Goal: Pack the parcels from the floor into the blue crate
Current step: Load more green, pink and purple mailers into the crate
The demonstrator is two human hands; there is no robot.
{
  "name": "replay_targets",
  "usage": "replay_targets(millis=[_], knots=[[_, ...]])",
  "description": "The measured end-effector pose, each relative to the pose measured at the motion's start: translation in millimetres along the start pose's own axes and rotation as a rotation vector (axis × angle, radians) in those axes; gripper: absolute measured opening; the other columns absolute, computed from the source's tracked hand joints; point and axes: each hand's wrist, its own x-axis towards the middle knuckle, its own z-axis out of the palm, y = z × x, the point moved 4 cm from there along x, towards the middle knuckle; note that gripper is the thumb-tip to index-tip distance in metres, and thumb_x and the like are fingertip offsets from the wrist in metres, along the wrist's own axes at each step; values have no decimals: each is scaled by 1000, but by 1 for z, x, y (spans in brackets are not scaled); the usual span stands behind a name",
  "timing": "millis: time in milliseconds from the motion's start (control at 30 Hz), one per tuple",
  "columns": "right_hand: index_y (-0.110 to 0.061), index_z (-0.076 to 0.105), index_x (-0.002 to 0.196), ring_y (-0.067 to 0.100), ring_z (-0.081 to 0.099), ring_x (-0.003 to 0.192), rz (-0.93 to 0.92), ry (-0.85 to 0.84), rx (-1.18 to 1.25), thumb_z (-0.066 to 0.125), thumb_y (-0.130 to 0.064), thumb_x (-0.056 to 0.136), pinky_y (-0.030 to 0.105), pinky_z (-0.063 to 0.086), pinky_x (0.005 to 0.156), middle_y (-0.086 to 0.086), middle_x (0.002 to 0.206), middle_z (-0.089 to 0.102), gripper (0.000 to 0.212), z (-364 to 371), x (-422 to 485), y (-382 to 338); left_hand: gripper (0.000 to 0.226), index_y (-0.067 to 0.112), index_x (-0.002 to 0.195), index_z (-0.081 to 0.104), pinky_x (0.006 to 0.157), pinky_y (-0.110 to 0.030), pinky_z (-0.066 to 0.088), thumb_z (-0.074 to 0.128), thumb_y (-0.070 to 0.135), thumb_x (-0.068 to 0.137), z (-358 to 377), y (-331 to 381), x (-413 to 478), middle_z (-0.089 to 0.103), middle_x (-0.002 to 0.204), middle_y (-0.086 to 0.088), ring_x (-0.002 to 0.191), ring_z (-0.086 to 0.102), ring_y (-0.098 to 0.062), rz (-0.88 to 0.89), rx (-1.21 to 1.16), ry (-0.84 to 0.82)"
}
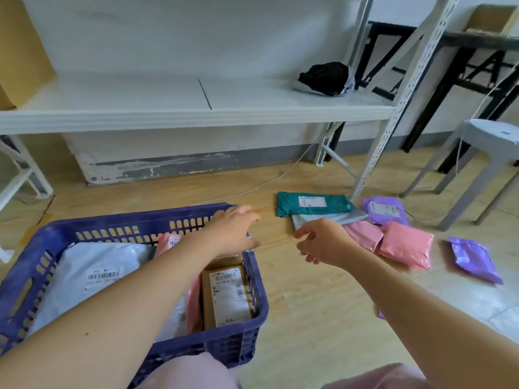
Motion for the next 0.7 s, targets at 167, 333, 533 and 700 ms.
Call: replay_targets(millis=[167,333,533,700], knots=[[-13,66,103,15,62,56,92,52,74,59,-6,84,29,56,62,5,76,67,22,-27,-3,59,63,26,145,28,115,-38,16,54,42,90,1,54,28,16,156,0,142,20,-21,115,44,-10],[-15,66,99,17,63,57,175,113,118,58,-4,81,32,57,64,5,74,68,22,-45,0,123,63,26,146,26,114,-36,16,53,41,91,19,96,65,15,156,0,142,18,-20,187,78,-59],[-18,70,102,22,66,90,280,227,66,60,-10,80,29,52,83,-1,88,66,26,-47,14,205,60,27,145,26,115,-35,13,51,38,91,68,150,125,18,154,1,142,19,-18,284,67,-83],[-20,68,108,19,60,99,373,265,63,56,-12,83,26,47,71,-2,106,64,29,-30,29,269,58,27,142,30,114,-32,11,52,37,90,125,193,170,24,151,4,138,24,-16,343,25,-101]])
